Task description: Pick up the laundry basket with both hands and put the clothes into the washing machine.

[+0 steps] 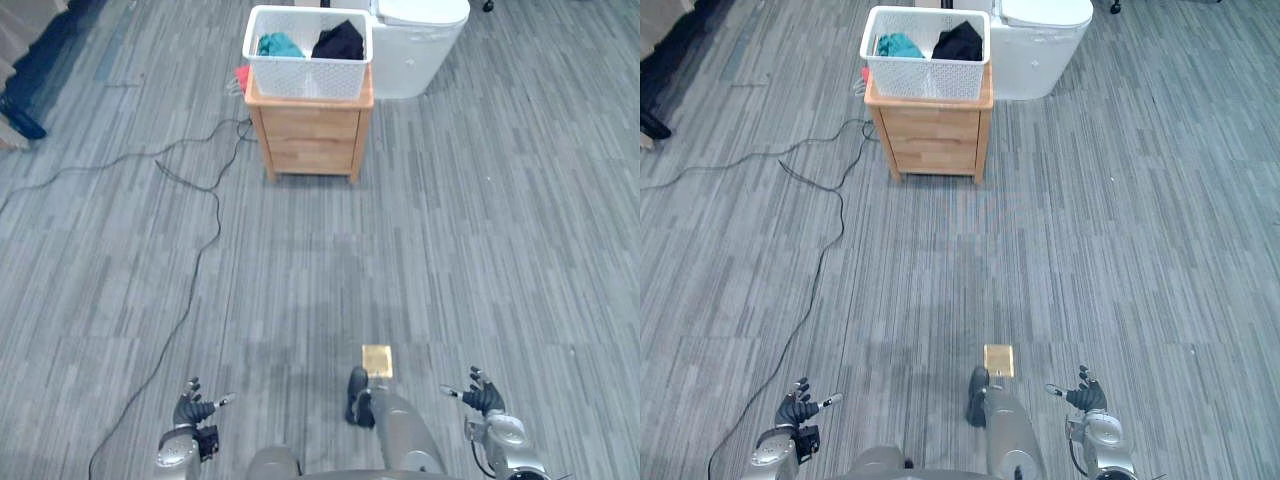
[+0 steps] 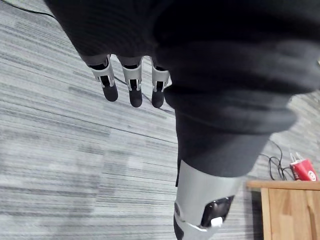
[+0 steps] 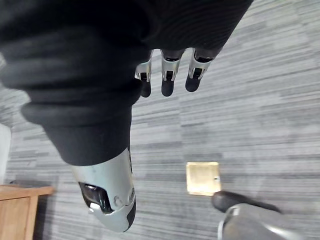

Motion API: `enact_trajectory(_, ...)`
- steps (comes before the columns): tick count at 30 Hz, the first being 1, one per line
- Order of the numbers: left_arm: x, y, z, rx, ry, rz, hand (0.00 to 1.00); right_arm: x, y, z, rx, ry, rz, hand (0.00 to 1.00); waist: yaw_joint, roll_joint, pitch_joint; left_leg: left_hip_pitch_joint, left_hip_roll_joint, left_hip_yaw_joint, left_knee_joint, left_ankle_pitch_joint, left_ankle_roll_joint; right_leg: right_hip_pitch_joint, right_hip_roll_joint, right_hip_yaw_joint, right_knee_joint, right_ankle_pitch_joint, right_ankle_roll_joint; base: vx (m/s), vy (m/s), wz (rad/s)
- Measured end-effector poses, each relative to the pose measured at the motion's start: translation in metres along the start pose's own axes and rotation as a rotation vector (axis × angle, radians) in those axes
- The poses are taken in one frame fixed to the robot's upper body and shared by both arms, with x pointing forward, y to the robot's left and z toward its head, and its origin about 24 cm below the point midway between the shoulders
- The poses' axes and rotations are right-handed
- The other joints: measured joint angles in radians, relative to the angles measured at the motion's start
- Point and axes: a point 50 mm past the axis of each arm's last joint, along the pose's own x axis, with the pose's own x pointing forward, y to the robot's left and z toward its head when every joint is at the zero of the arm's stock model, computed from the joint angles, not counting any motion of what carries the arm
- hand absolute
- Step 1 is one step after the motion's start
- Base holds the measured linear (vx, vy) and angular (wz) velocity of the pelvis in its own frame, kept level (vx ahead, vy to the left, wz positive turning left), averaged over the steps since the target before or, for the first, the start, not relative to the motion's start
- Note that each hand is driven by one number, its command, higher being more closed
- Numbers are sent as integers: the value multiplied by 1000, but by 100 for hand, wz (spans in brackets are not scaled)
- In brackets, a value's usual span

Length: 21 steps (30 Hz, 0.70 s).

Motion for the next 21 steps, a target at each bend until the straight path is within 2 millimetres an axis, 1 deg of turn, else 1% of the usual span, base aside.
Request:
enact_trajectory(1,0,0,-1,-3,3,2,0,4,2,9,2,-23,4,0,21,1,1,-72,-6,47,-160,-3,4,62,-1,24,-62,-2,6,637,-5,-55)
enact_trajectory(2,-1,1,-2,-13,5,9,0,6,5,16,5,-37,11,0,33,-1,5,-103,-26,56,-300,-1,5,97,-11,34,-90,-9,18,541,39,-60)
enact_trajectory(3,-1,1,-2,-28,7,16,0,7,7,19,8,-43,14,0,44,-8,11,-114,-57,54,-466,13,5,136,-26,42,-115,-19,37,567,90,-46)
enact_trajectory(4,-2,-2,-5,-42,15,16,0,7,7,18,7,-42,15,0,51,-11,12,-105,-101,35,-732,97,4,190,-42,48,-146,-30,57,617,146,-40)
enact_trajectory(5,-3,-5,-8,-47,24,9,0,7,6,17,3,-39,9,0,54,-1,6,-98,-111,17,-892,144,1,220,-38,57,-161,-41,76,634,184,-39)
enact_trajectory(6,-5,-6,-11,-49,32,6,0,7,4,17,-2,-37,5,0,60,12,1,-108,-109,7,-936,149,-4,238,-33,71,-165,-52,93,534,206,-44)
enact_trajectory(7,-7,-6,-16,-50,48,8,0,6,2,13,-12,-25,-2,0,68,33,-12,-116,-103,-5,-960,168,9,275,-32,83,-170,-75,129,554,274,-43)
enact_trajectory(8,-8,-3,-19,-49,60,17,0,5,4,6,-18,1,-6,0,71,9,-27,-116,-129,-22,-924,316,61,300,-66,92,-155,-96,151,709,337,-21)
enact_trajectory(9,-7,-4,-17,-49,55,12,0,2,4,-2,-16,27,-7,0,67,-20,-46,-124,-167,-22,-889,359,103,265,-115,91,-61,-97,155,865,418,2)
enact_trajectory(10,-7,-5,-16,-48,53,9,0,2,5,-5,-16,34,-8,0,65,-32,-49,-129,-179,-21,-853,356,108,240,-136,94,17,-98,157,881,396,20)
enact_trajectory(11,-6,-2,-16,-40,55,14,0,-1,7,-11,-9,54,-5,0,59,-66,-50,-124,-212,-18,-772,286,152,180,-178,96,218,-82,192,891,371,34)
enact_trajectory(12,-6,3,-15,-30,56,23,0,-3,9,-16,-3,71,0,0,41,-86,-53,-99,-235,-19,-717,217,169,99,-213,108,461,-2,321,740,257,40)
enact_trajectory(13,-5,6,-13,-23,56,27,0,-3,11,-16,-1,71,3,0,35,-88,-53,-78,-244,-23,-701,186,175,50,-224,120,589,6,369,708,202,30)
enact_trajectory(14,-4,8,-11,-12,51,30,0,-2,12,-13,-2,65,6,0,32,-85,-51,-11,-251,-22,-700,141,179,-42,-246,120,799,-10,354,641,166,3)
enact_trajectory(15,-3,11,-10,-3,49,36,0,-1,13,-12,-4,60,10,0,31,-73,-47,79,-253,-22,-729,111,180,-111,-259,97,912,-46,284,611,155,-8)
enact_trajectory(16,-3,13,-10,2,47,37,0,-1,13,-12,-6,57,12,0,27,-66,-44,129,-253,-24,-753,101,181,-142,-260,78,932,-60,255,565,126,-4)
enact_trajectory(17,-3,14,-9,12,44,38,0,-1,14,-11,-8,51,15,0,16,-47,-41,217,-253,-32,-814,92,176,-207,-250,43,911,-87,211,530,78,8)
enact_trajectory(18,-1,15,-5,15,33,38,0,0,13,-9,-9,48,14,0,6,-39,-38,289,-248,-42,-859,88,170,-258,-225,13,806,-115,179,696,20,24)
enact_trajectory(19,1,14,0,15,19,36,0,0,13,-8,-9,44,13,0,-11,-26,-31,339,-247,-49,-890,88,169,-302,-203,-17,638,-126,179,562,-35,32)
enact_trajectory(20,3,13,3,13,11,34,0,1,13,-5,-9,37,13,0,-14,-30,-33,356,-246,-50,-901,88,169,-315,-194,-35,540,-123,179,539,-77,42)
enact_trajectory(21,5,10,9,13,-5,24,0,1,10,-7,-12,44,6,0,-18,-40,-38,389,-245,-50,-915,74,145,-328,-164,-53,305,-62,175,263,-45,36)
